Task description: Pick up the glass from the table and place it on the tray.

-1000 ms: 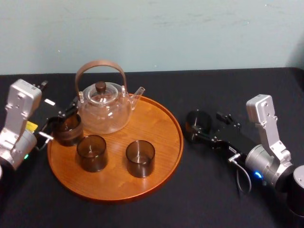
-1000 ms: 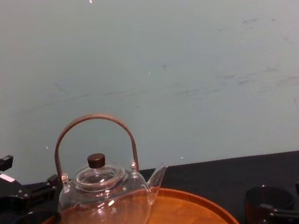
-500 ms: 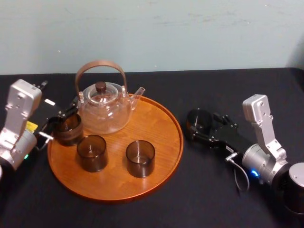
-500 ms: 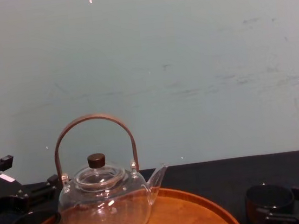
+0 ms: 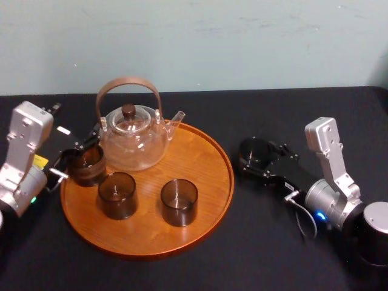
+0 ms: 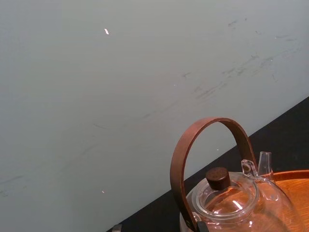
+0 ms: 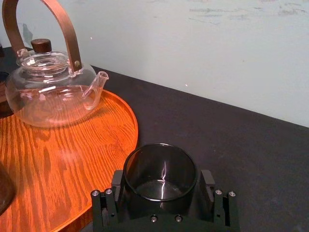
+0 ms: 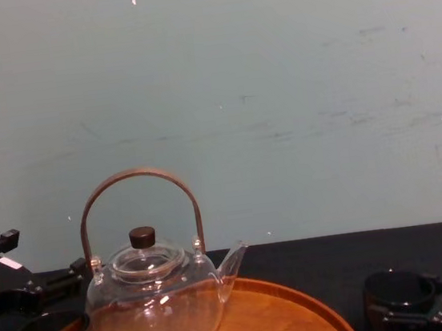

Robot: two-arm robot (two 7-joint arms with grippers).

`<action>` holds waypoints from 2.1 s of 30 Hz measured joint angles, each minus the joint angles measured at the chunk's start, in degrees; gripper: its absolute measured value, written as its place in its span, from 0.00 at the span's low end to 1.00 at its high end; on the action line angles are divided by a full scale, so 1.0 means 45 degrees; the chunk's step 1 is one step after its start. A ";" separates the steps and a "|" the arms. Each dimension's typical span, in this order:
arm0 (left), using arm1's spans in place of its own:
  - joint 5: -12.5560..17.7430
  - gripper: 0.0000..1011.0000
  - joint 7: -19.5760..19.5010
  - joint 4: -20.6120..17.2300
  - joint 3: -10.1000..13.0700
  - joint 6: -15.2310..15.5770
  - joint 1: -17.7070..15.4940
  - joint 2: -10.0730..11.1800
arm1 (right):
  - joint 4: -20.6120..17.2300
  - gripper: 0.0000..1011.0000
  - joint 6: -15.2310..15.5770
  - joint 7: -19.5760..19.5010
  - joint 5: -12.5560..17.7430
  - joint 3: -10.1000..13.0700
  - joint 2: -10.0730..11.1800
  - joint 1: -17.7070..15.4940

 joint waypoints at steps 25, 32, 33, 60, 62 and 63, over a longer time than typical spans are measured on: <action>0.0001 0.99 0.0000 0.0000 0.0000 0.0000 0.0000 0.0000 | 0.0422 0.99 -0.0079 0.0098 -0.0067 -0.0143 -0.0096 0.0332; 0.0000 0.99 0.0000 0.0000 0.0000 0.0000 -0.0001 0.0000 | 0.0403 0.92 -0.0080 0.0091 -0.0067 -0.0133 -0.0089 0.0322; 0.0001 0.99 0.0000 0.0000 0.0000 0.0000 0.0000 0.0000 | 0.0403 0.91 -0.0080 0.0091 -0.0067 -0.0132 -0.0088 0.0322; 0.0000 0.99 0.0000 0.0000 0.0001 0.0000 0.0000 0.0000 | -0.0183 0.89 -0.0162 0.0528 0.0319 -0.0212 0.0028 0.0316; 0.0000 0.99 0.0000 0.0000 0.0000 0.0000 0.0000 0.0000 | -0.0273 0.89 -0.0163 0.0566 0.0333 -0.0260 0.0033 0.0354; 0.0001 0.99 0.0000 0.0000 0.0000 0.0000 0.0000 0.0000 | -0.0354 0.89 -0.0163 0.0624 0.0345 -0.0341 0.0032 0.0422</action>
